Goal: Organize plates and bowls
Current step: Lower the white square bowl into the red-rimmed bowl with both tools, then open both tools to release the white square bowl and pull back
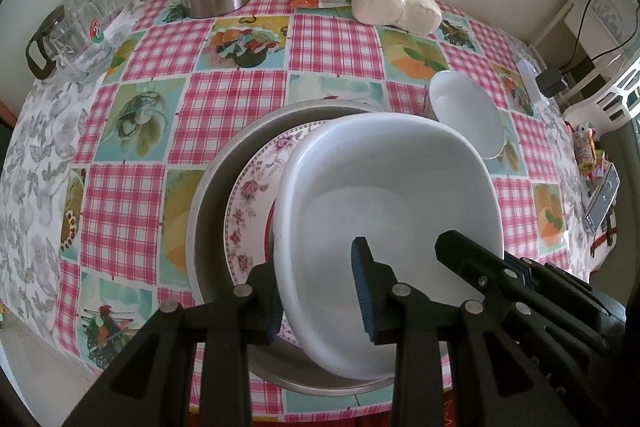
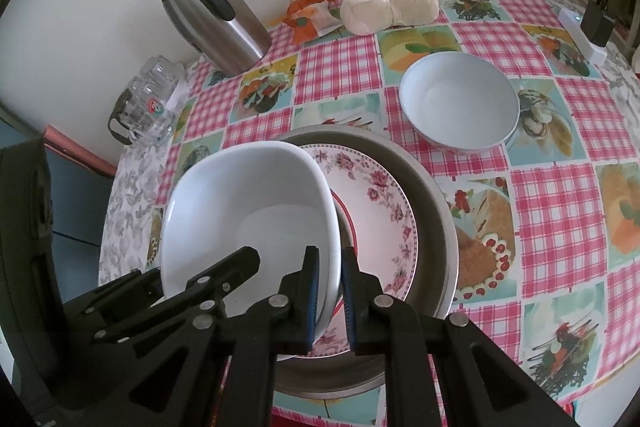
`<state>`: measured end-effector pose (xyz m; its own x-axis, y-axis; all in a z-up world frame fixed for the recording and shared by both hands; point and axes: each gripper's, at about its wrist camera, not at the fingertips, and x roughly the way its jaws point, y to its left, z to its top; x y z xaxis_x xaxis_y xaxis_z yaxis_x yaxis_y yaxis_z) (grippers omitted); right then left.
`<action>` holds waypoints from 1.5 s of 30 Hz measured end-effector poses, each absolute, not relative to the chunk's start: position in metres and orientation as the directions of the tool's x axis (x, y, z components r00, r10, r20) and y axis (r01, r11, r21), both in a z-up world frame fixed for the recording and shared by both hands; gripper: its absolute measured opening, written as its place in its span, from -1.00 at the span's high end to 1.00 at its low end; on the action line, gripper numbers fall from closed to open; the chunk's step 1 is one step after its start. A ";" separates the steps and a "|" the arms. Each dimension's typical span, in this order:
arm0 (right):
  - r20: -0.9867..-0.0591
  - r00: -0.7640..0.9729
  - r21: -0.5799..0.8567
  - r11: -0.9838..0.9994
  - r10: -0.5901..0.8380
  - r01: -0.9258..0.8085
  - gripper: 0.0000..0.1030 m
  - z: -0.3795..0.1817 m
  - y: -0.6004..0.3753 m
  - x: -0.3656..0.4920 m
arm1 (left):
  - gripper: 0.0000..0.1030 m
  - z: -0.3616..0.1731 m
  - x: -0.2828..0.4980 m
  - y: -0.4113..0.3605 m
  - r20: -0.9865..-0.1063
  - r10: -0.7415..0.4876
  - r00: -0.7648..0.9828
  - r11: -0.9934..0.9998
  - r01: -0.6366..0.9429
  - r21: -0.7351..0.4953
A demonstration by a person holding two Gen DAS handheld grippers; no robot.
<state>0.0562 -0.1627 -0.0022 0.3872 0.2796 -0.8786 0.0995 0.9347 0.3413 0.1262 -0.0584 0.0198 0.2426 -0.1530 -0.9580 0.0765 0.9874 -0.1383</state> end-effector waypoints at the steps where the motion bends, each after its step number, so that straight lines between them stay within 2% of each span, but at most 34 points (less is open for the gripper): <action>1: -0.879 0.386 0.341 0.935 0.279 0.100 0.72 -0.003 -0.162 0.056 | 0.38 0.020 0.126 -0.058 -0.958 -0.153 0.242 0.987 0.076 -0.139; 14: -0.872 0.396 0.353 0.930 0.288 0.102 0.70 0.001 -0.166 0.056 | 0.36 0.023 0.126 -0.056 -0.957 -0.156 0.245 0.987 0.075 -0.141; 22: -0.855 0.434 0.354 0.930 0.283 0.093 0.31 0.012 -0.169 0.054 | 0.33 0.032 0.125 -0.052 -0.949 -0.165 0.270 0.986 0.067 -0.153; 25: -0.854 0.447 0.344 0.934 0.267 0.100 0.07 0.015 -0.172 0.054 | 0.12 0.039 0.124 -0.048 -0.944 -0.148 0.296 0.989 0.057 -0.137; 28: -0.844 0.466 0.350 0.931 0.265 0.104 -0.11 0.019 -0.176 0.054 | 0.10 0.044 0.124 -0.044 -0.937 -0.159 0.312 0.987 0.053 -0.150; 33: -0.835 0.480 0.353 0.931 0.268 0.096 -0.15 0.022 -0.176 0.053 | 0.09 0.051 0.124 -0.042 -0.927 -0.165 0.337 0.986 0.046 -0.159; 36: -0.828 0.489 0.364 0.926 0.275 0.096 -0.20 0.023 -0.177 0.052 | -0.04 0.054 0.125 -0.037 -0.921 -0.157 0.357 0.987 0.027 -0.158; 44: -0.812 0.515 0.377 0.920 0.275 0.103 -0.54 0.024 -0.182 0.053 | -0.17 0.073 0.126 -0.005 -0.857 -0.115 0.502 0.978 -0.095 -0.187; 45: -0.809 0.521 0.376 0.921 0.273 0.101 -0.63 0.024 -0.183 0.052 | -0.18 0.077 0.125 0.000 -0.841 -0.108 0.530 0.974 -0.114 -0.197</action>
<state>0.0523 -0.1825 0.0241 0.5213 0.2726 -0.8087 0.1015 0.9211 0.3759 0.1249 0.0003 0.0766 0.5301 -0.1083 -0.8410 -0.1142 0.9737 -0.1974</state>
